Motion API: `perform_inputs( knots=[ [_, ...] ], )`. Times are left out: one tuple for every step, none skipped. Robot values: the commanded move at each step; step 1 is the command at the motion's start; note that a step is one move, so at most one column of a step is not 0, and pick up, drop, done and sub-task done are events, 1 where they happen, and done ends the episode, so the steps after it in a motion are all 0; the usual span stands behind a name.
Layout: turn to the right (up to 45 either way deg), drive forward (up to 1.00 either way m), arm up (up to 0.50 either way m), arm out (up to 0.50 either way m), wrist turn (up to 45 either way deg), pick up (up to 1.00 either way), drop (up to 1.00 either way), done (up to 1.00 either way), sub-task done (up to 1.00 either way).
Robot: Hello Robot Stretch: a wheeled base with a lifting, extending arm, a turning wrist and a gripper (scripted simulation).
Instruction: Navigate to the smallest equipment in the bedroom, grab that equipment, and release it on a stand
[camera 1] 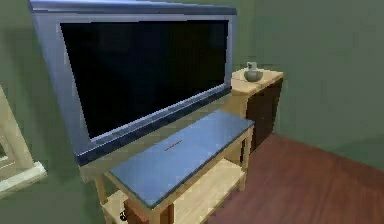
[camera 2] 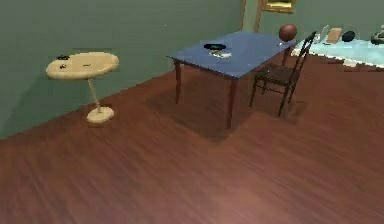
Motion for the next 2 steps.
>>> perform_inputs(
  knots=[
    [45.0,0.00,0.00,0.00,0.0,0.00,0.00,0.00,0.00],
    [45.0,0.00,0.00,0.00,0.0,0.00,0.00,0.00,0.00]
  ],
)
